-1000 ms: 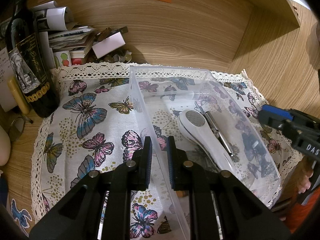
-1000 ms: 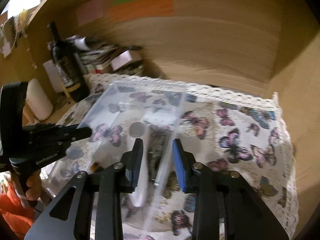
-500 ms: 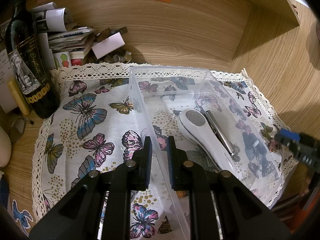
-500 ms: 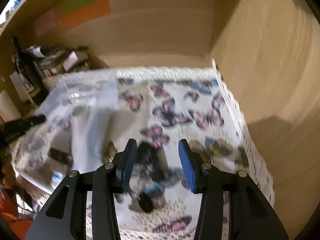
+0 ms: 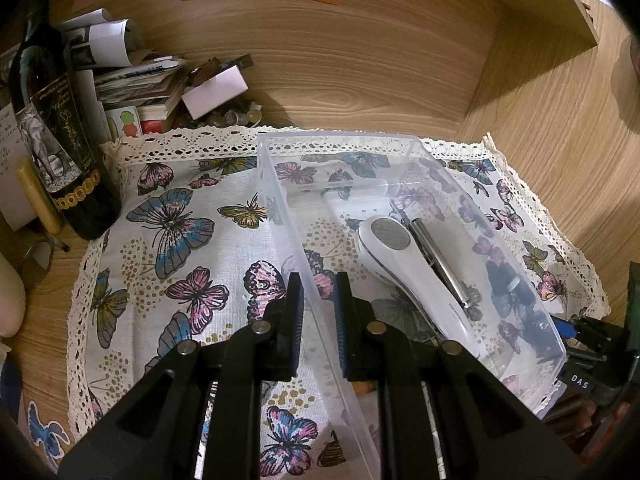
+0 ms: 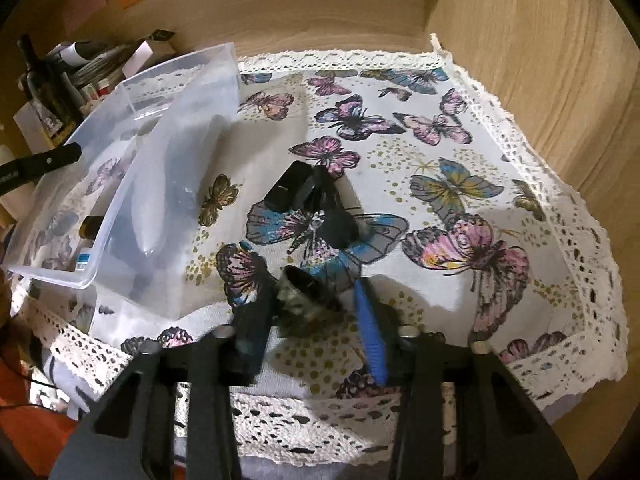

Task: Organize rigid objects
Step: 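Grasp the black round cap on the cloth with the right gripper, then carry the black cap over the box and release it inside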

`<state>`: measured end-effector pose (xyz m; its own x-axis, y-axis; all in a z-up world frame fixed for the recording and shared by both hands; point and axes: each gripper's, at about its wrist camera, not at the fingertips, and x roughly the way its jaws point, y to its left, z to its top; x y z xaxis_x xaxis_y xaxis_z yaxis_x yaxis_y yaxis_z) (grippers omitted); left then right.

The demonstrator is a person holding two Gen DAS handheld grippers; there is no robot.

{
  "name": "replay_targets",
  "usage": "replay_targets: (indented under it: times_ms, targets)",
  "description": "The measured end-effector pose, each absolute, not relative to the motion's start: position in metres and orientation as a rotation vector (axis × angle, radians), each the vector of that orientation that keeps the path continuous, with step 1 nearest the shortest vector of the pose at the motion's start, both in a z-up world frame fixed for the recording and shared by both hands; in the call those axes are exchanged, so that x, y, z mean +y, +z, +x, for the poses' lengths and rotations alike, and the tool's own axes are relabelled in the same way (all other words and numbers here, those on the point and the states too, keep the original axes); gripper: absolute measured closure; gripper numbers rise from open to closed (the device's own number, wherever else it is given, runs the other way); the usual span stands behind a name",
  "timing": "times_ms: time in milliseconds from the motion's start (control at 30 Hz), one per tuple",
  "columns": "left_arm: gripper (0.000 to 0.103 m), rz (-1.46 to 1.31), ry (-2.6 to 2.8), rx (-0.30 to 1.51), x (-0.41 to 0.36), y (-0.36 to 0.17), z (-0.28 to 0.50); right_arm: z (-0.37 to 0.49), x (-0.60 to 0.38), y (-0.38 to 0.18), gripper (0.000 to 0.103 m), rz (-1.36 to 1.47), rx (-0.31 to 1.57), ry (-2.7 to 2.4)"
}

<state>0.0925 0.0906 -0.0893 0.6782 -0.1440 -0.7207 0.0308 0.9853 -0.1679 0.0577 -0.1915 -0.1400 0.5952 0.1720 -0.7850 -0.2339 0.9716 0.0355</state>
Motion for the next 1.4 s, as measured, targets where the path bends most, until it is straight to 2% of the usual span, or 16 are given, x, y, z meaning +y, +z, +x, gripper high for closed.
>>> replay_targets:
  times_ms: [200,500,767,1100,1400]
  targets:
    - [0.089,-0.152,-0.098,0.820,0.091,-0.089,0.092,0.062,-0.193,-0.129,0.073,-0.056,0.878,0.241]
    - [0.089,-0.151,-0.099,0.820,0.091,-0.089,0.091,0.077,-0.179,-0.081,0.073,-0.068,0.740,0.315]
    - [0.089,-0.145,-0.095,0.822,0.090,-0.090,0.090,0.094,-0.135,-0.051,0.073,-0.109,0.649,0.459]
    - [0.089,-0.148,-0.097,0.822,0.090,-0.090,0.090,0.105,-0.075,-0.061,0.073,-0.227,0.682,0.605]
    - [0.089,-0.147,-0.096,0.822,0.090,-0.090,0.089,0.105,-0.058,-0.065,0.073,-0.266,0.693,0.633]
